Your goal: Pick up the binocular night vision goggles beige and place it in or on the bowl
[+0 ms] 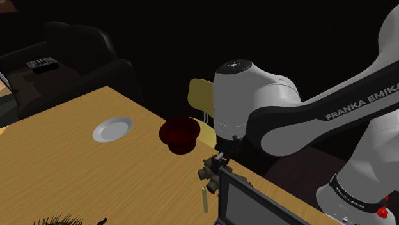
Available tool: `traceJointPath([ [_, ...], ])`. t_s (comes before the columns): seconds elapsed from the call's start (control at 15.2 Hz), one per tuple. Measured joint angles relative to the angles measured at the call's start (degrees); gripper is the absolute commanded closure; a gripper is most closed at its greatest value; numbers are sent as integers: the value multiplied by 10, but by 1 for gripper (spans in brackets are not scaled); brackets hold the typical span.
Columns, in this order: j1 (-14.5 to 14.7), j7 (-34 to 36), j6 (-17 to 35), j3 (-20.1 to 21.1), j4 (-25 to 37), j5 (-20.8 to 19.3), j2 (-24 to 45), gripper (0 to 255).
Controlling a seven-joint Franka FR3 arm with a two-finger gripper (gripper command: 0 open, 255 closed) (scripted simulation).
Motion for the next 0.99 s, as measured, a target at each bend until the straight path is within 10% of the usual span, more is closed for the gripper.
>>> traceJointPath([
  [0.92, -9, 28, 81, 27, -22, -20, 63, 0],
  [0.99, -9, 28, 81, 27, -22, -20, 63, 255],
])
